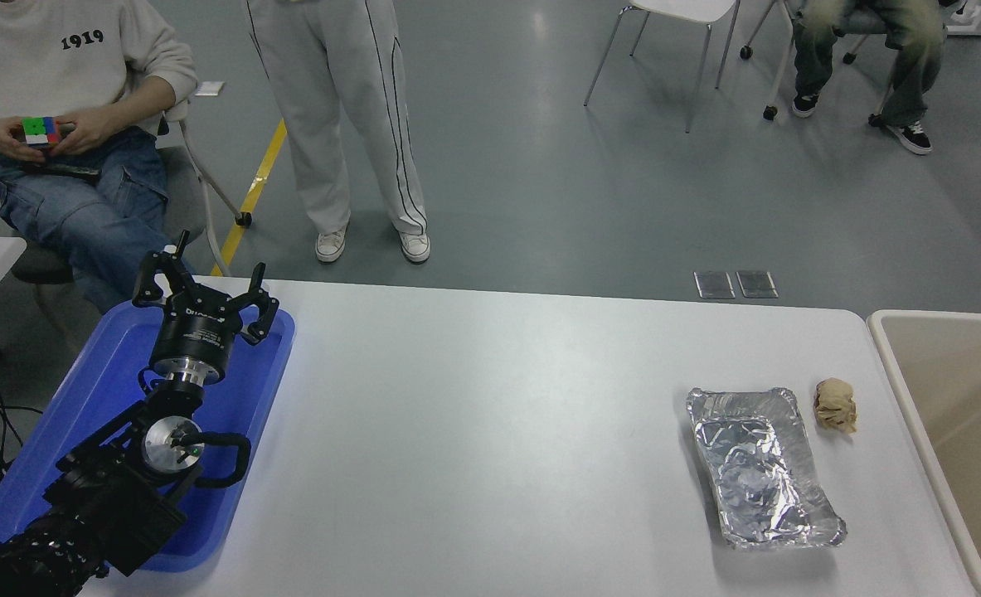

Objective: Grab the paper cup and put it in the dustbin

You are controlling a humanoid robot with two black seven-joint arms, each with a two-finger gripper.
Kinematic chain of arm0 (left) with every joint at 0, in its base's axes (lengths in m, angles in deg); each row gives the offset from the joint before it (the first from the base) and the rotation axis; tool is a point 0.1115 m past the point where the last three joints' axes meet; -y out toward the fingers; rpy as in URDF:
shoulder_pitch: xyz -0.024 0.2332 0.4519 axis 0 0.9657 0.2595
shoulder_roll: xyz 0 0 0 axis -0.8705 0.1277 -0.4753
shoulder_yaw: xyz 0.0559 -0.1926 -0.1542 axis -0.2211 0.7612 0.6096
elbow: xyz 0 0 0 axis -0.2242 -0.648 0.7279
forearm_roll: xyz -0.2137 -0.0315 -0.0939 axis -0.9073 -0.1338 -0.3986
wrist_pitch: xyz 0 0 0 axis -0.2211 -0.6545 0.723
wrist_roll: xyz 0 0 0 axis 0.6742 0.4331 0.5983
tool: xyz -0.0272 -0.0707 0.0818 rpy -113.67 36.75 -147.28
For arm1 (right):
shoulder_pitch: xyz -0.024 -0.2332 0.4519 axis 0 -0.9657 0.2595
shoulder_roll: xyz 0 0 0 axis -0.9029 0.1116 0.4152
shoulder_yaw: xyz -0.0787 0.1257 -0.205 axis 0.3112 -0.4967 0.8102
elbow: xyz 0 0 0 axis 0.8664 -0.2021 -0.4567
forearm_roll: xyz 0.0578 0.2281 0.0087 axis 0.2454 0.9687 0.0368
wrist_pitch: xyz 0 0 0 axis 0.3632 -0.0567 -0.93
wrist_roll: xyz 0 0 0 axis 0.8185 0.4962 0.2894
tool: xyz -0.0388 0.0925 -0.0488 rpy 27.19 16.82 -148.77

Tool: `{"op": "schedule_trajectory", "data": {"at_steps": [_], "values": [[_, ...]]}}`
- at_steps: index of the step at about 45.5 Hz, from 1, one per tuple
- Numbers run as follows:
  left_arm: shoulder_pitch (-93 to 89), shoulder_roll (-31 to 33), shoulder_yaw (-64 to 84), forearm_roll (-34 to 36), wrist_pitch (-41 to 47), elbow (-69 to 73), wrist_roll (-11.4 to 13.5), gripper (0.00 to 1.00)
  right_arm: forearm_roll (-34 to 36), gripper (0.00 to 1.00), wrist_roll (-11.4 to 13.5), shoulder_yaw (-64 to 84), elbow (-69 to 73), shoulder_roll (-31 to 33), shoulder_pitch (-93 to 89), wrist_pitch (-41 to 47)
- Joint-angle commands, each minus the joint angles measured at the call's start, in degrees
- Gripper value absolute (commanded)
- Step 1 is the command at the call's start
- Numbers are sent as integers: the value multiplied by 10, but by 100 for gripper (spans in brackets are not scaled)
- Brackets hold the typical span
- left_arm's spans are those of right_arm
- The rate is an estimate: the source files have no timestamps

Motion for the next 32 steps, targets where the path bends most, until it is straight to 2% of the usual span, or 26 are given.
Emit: {"op": "schedule_trajectory", "data": {"at_steps": [1, 10, 19, 25, 32], "values": [[-1, 0, 0, 0, 0, 0, -1, 100, -11, 100, -1, 13, 171, 93, 86, 0], [-1, 0, 0, 0, 0, -1, -1, 100, -78, 100, -1, 105, 302, 123, 171, 16], [-1, 0, 0, 0, 0, -1, -1, 100, -83, 100, -1, 247, 424, 131, 333, 72], [-1, 0, -1, 0, 0, -1, -1, 100, -83, 100, -1, 349, 462, 106, 450, 159], [-1, 0, 0, 0, 0, -1, -1, 100, -83, 100, -1, 423, 464, 39, 547, 314]]}}
